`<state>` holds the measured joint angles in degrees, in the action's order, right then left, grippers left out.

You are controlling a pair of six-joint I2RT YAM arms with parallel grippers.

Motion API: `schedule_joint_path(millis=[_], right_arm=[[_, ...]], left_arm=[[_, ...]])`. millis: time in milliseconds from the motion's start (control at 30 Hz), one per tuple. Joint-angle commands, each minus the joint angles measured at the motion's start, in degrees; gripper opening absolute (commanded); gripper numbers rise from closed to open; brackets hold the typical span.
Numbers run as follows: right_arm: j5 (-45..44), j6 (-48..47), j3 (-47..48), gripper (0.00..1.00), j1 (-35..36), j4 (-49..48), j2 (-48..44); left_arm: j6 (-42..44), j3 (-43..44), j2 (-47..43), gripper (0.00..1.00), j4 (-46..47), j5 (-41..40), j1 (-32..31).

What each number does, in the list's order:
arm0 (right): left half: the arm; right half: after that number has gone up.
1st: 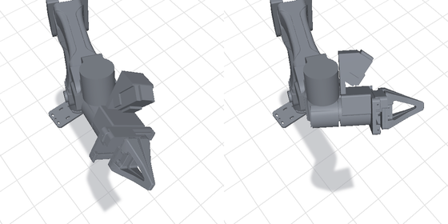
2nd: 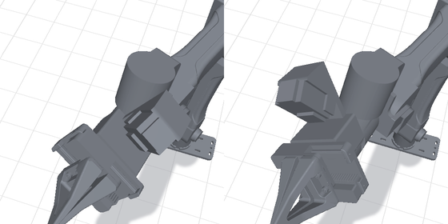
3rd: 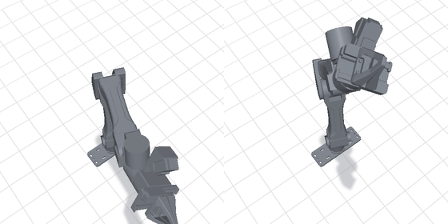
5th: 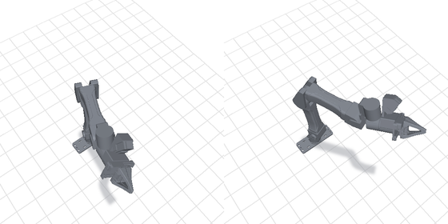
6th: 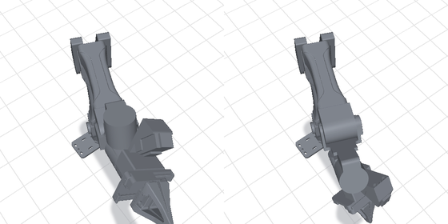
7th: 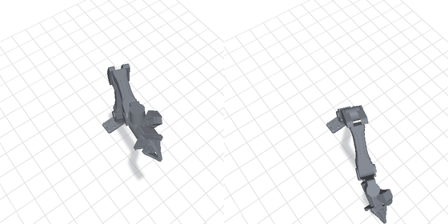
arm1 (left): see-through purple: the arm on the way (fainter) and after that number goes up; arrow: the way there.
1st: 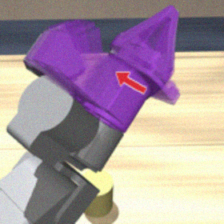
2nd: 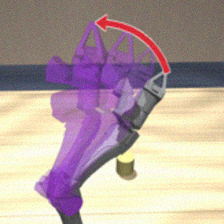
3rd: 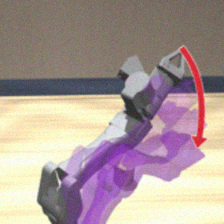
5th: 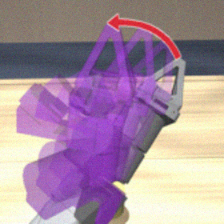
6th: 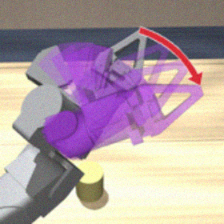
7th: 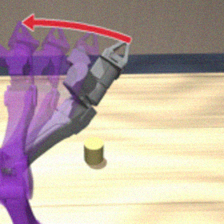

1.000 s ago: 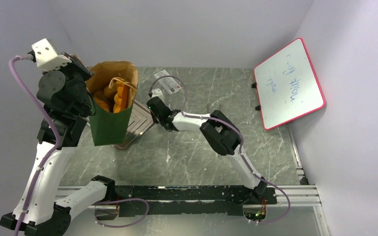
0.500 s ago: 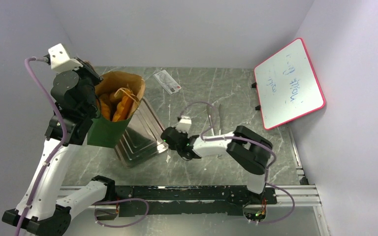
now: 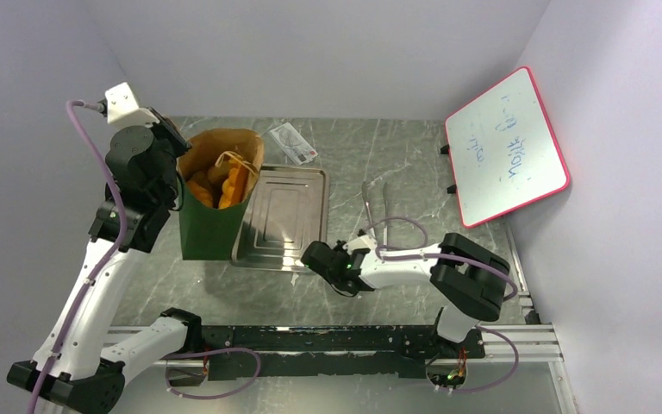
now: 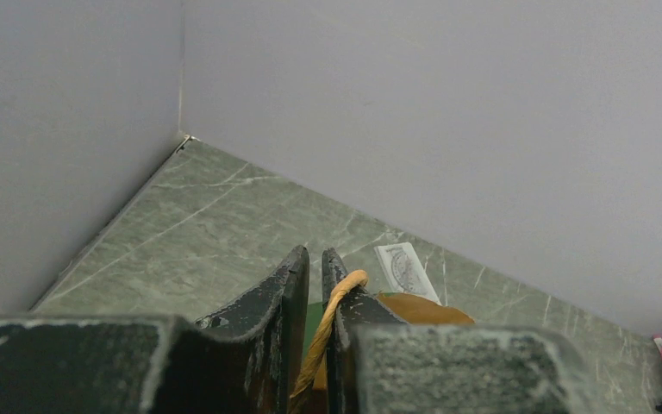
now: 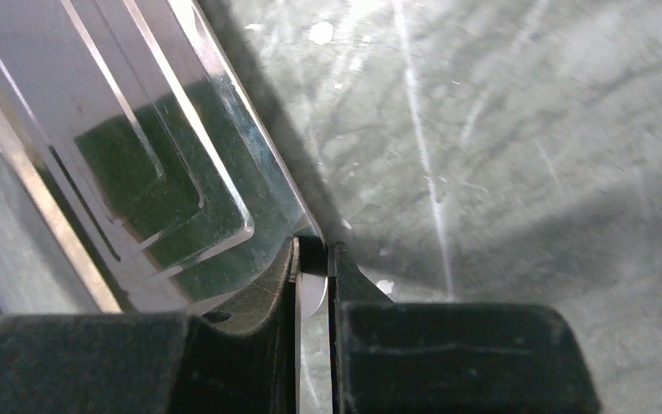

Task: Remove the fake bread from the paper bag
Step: Move the container to the center of the board.

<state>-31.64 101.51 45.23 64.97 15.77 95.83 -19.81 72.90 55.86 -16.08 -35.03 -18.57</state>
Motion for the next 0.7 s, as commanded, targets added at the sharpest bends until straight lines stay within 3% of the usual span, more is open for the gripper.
schedule_joint_path(millis=[0,167,367,667], right_arm=[[9.5,10.8,-10.1,0.0,0.5,23.9,3.1],[15.2,17.6,-16.7,0.0,1.4,21.8,-2.4],[16.9,24.5,-18.3,0.0,3.8,27.4,-6.5],[24.6,39.1,-24.6,0.0,11.0,28.8,-13.8]], left_arm=[[-0.7,-0.6,0.3,0.07,4.5,1.3,0.5],[-0.7,-0.8,1.0,0.07,5.0,1.8,0.5],[-0.7,-1.0,2.0,0.07,5.7,2.6,0.5],[-0.7,-1.6,2.9,0.07,6.7,3.9,0.5]])
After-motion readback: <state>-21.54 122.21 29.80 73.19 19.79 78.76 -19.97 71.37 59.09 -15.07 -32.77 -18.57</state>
